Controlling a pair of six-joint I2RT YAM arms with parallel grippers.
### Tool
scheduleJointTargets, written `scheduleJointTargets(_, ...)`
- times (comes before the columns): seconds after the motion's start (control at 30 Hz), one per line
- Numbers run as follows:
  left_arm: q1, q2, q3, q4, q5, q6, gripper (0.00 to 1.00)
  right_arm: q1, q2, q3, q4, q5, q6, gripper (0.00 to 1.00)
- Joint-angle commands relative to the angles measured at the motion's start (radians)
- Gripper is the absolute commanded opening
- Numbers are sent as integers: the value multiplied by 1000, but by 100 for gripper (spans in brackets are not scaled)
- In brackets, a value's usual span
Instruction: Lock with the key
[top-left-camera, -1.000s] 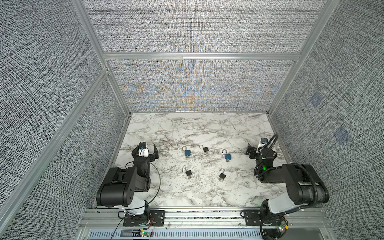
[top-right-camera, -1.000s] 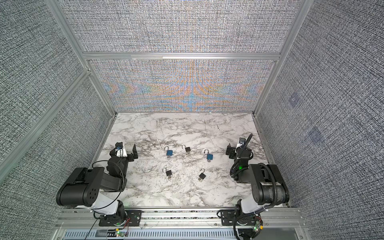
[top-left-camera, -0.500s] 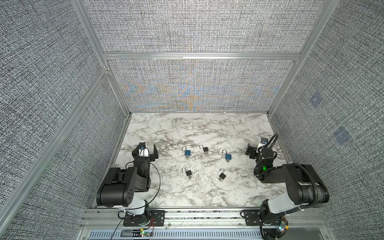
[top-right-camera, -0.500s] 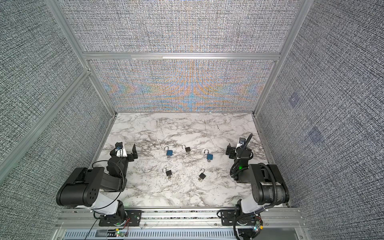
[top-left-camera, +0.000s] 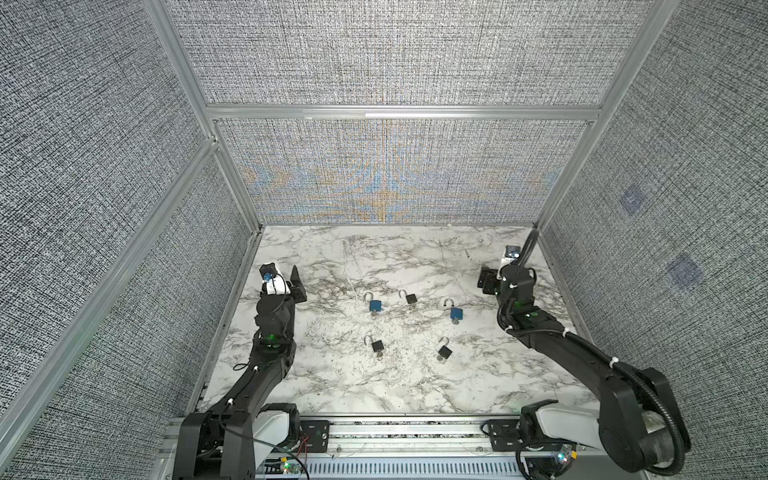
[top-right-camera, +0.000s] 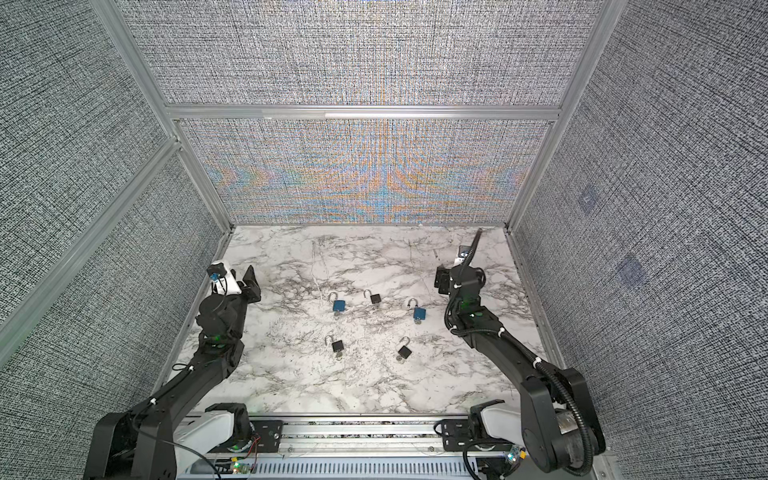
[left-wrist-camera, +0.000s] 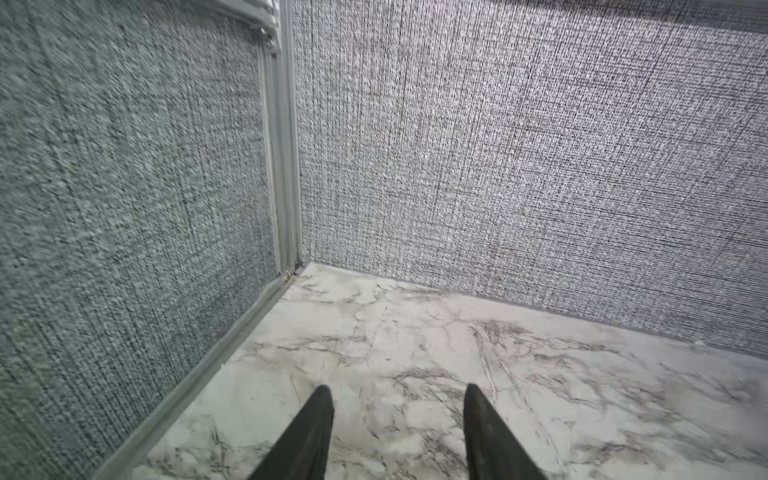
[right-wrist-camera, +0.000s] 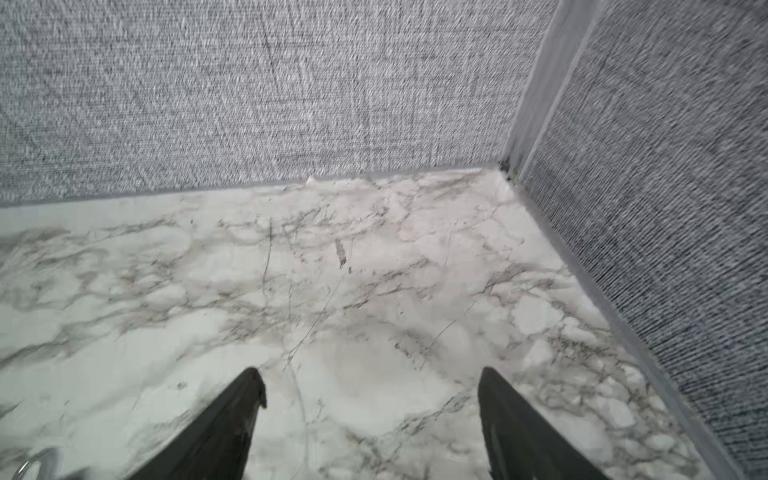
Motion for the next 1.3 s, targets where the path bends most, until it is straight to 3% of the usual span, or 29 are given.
scheduleJointTargets(0.0,-39,8,64,-275,43,-111,50,67,69,63,-303,3,140,79)
scheduleJointTargets(0.13,-117,48,141,-397,99,-126,50,134,189,148,-445,-31,232,76)
scheduleJointTargets(0.37,-195,116,188,-424,137,-125,47,194,303,203,-525,-97,326,66)
scheduleJointTargets(0.87,-237,159,197,-413,157,-117,46,195,367,192,-528,-131,361,51)
scheduleJointTargets(1.27,-242,130,195,-425,143,-113,45,196,426,215,-508,-132,374,51)
